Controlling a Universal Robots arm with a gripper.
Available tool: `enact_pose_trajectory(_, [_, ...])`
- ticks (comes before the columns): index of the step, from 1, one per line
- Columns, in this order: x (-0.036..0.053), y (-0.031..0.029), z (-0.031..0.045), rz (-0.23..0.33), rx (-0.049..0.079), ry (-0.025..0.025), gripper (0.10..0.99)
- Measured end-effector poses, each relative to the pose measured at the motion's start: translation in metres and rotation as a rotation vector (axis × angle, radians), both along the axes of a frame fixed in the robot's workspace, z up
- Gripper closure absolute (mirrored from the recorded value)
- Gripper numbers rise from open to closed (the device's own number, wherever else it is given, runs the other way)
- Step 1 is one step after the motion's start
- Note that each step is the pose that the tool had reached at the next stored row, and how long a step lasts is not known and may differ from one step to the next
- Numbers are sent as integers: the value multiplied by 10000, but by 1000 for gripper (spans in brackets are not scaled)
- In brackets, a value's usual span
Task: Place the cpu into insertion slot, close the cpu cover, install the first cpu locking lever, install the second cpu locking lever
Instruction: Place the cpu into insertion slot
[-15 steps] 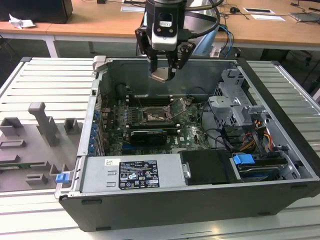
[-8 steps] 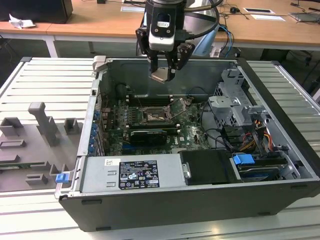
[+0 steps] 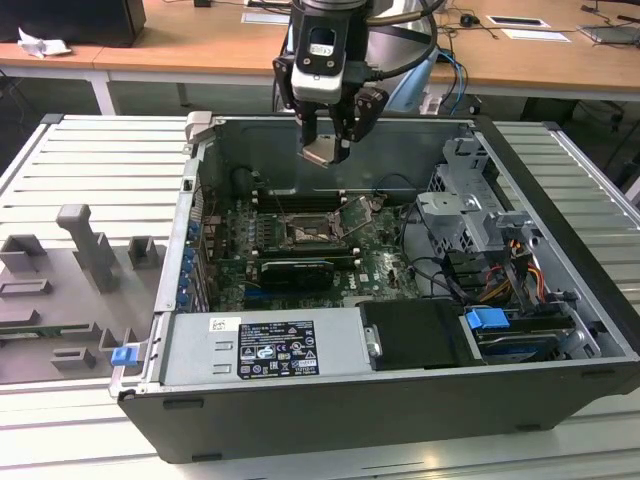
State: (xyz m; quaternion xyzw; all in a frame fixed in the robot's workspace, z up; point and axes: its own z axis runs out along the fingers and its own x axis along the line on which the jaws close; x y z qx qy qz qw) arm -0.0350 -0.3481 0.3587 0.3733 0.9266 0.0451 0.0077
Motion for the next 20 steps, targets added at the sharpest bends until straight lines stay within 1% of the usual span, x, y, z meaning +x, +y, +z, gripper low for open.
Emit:
enact_pose_trajectory(3, [-1,0,-6,-300,0,0,557])
enact_pose_trajectory(20, [-4,0,-25,-1203,0,0,557])
